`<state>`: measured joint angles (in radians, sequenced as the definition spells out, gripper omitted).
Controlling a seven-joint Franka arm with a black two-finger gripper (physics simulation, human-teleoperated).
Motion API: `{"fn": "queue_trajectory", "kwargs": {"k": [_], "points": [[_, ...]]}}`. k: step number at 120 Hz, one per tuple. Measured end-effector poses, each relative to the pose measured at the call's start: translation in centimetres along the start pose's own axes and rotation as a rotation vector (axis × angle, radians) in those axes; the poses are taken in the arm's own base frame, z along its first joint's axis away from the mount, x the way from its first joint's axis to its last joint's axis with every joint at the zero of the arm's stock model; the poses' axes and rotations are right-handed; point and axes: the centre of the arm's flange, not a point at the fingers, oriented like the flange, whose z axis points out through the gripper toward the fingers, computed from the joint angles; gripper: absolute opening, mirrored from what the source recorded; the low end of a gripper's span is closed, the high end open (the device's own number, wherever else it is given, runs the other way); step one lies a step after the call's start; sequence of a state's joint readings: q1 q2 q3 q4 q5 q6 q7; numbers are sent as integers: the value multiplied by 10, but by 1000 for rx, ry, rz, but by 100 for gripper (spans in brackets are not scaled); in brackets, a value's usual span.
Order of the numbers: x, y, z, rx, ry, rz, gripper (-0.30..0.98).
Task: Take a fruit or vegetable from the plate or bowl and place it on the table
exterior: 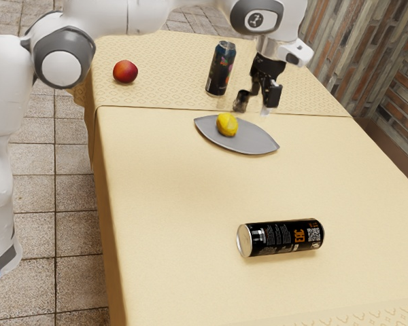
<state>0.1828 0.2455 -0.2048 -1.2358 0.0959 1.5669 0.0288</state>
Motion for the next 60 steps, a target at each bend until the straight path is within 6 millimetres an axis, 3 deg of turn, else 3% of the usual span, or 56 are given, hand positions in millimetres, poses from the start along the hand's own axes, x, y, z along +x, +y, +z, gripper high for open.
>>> {"fn": "queue_trajectory", "kwargs": {"k": [15,24,35,60], "points": [[15,-24,-2,41,31,18,69],[15,-18,-11,56,49,48,69],[15,-18,-9,63,41,69,69],[11,-65,0,67,20,32,69]]}}
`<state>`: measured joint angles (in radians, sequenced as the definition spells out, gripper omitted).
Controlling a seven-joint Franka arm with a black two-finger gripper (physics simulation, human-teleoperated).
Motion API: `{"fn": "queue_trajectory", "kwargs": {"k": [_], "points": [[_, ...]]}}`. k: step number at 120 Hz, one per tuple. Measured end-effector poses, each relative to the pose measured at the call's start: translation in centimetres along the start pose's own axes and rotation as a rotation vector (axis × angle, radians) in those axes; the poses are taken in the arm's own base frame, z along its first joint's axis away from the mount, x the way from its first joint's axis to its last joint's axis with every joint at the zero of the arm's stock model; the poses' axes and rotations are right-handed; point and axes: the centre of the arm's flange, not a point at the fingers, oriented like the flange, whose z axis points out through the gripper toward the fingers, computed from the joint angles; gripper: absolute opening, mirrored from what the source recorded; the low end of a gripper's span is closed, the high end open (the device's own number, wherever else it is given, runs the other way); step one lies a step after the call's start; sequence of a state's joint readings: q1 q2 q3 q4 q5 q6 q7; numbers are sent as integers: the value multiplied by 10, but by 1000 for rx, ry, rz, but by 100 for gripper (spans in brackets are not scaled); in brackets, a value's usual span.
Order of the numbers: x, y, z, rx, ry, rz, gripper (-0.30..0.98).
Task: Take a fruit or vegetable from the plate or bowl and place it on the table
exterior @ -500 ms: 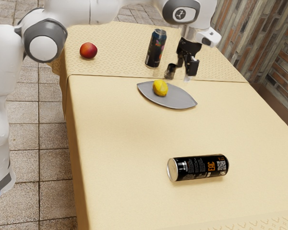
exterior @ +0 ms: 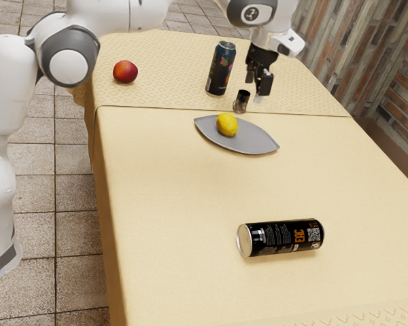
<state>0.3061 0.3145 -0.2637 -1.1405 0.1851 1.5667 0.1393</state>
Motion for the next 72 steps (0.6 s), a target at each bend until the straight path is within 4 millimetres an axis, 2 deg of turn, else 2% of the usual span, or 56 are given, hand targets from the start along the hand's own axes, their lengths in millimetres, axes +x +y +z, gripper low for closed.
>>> {"fn": "queue_trajectory", "kwargs": {"k": [11,21,30,36,46,56,65,72], "points": [[0,-3,6,-12,-10,8,69],[2,4,7,-42,-6,22,69],[6,28,2,-58,2,53,69],[7,34,2,-86,7,46,69],[3,39,-9,-112,16,-33,69],[1,53,-17,-132,9,-155,69],[0,62,-12,-177,-26,-283,69],[-6,54,2,-202,-75,-403,69]]}}
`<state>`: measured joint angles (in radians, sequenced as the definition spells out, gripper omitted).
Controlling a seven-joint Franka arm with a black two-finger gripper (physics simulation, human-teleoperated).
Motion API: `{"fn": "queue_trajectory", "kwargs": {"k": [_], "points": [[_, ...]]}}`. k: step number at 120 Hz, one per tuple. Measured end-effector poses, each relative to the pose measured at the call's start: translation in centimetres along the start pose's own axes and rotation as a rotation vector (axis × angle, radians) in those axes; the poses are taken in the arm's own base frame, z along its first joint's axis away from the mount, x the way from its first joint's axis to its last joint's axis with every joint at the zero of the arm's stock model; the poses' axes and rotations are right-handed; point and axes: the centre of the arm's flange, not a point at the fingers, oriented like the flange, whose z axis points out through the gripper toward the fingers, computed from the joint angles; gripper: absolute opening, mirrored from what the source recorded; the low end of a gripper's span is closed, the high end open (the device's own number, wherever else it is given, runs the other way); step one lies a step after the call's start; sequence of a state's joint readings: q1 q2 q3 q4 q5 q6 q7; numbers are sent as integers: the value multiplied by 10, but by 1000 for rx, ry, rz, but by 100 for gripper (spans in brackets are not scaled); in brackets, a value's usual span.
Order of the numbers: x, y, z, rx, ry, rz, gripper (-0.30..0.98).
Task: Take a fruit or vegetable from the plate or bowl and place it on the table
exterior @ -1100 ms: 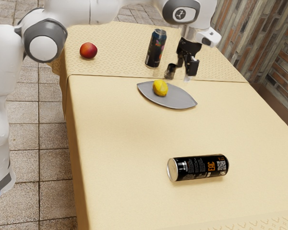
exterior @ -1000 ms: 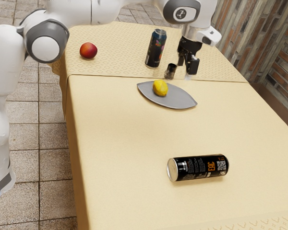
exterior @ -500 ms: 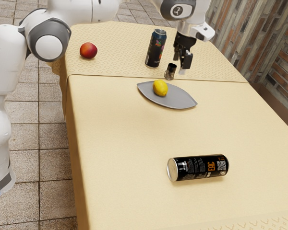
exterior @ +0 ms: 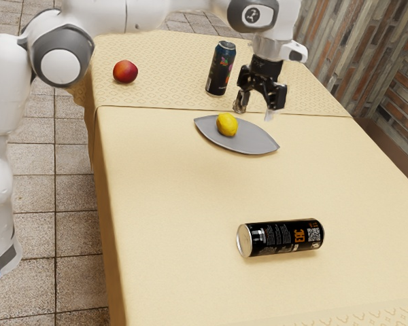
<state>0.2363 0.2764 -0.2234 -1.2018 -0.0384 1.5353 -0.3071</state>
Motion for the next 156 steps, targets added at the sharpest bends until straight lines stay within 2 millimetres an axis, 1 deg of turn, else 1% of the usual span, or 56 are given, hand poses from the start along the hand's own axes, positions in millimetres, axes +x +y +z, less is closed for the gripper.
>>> {"fn": "queue_trajectory", "kwargs": {"k": [8,15,19,25,33,40,52,58,78,90,100,110,118,123,127,131,142,146,151,156], "points": [[-15,-31,22,-4,-55,-160,69],[-22,-60,38,-26,-87,-281,69],[-23,-71,46,-39,-97,-335,69],[-25,-81,56,-50,-99,-391,69],[-30,-87,74,-50,-94,-442,69],[-29,-90,80,-58,-70,-476,69],[-24,-102,77,-72,-24,-543,69],[-25,-107,72,-80,-5,-584,69],[-31,-108,44,-121,54,-725,69],[-34,-109,49,-134,40,-816,69],[-33,-109,47,-145,40,-888,69],[-31,-108,39,-152,46,-951,69],[-24,-109,41,-150,39,-1000,69],[-21,-114,43,-150,32,-1034,69],[-18,-122,46,-151,22,-1069,69],[-13,-137,52,-153,9,-1111,69],[-5,-202,64,-164,-18,-1257,69],[-3,-220,69,-167,-26,-1297,69],[1,-229,71,-172,-30,-1321,69],[4,-224,71,-177,-29,-1320,69]]}}
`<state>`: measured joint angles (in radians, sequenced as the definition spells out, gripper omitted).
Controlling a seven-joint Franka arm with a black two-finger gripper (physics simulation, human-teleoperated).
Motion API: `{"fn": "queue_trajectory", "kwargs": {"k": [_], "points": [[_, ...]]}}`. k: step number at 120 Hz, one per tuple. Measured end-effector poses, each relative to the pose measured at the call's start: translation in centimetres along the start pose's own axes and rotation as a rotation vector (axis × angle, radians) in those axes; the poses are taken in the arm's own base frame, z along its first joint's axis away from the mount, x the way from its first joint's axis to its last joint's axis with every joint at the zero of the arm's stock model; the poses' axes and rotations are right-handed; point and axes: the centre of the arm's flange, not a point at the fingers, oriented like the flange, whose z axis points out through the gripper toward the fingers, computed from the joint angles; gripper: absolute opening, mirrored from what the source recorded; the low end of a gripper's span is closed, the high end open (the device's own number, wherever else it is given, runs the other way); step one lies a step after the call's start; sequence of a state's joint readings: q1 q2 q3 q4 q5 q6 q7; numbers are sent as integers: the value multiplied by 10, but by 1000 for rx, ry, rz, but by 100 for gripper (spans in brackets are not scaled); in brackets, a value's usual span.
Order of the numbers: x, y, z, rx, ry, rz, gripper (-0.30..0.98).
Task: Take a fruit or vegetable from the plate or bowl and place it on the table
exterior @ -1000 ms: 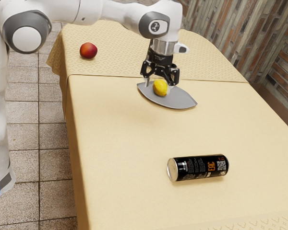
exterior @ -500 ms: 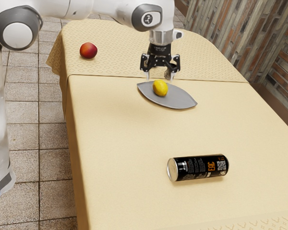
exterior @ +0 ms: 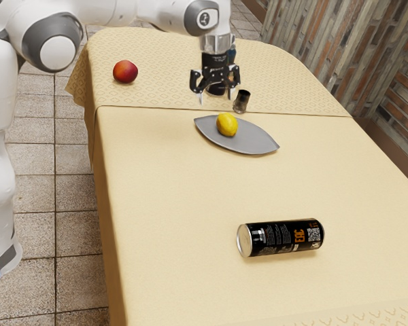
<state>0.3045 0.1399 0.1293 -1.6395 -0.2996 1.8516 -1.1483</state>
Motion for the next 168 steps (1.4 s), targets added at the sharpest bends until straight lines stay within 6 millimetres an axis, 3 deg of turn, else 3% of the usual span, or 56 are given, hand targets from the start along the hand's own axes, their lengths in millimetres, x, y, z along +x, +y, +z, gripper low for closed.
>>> {"fn": "queue_trajectory", "kwargs": {"k": [10,33,70,95,112,139,168], "points": [[-15,9,-5,-14,2,18,69],[-28,21,-2,8,64,65,69],[-10,55,-16,31,136,117,69],[-7,61,9,100,121,128,69],[-5,61,3,124,120,129,69],[15,64,15,159,105,123,69],[22,72,30,174,93,130,69]]}}
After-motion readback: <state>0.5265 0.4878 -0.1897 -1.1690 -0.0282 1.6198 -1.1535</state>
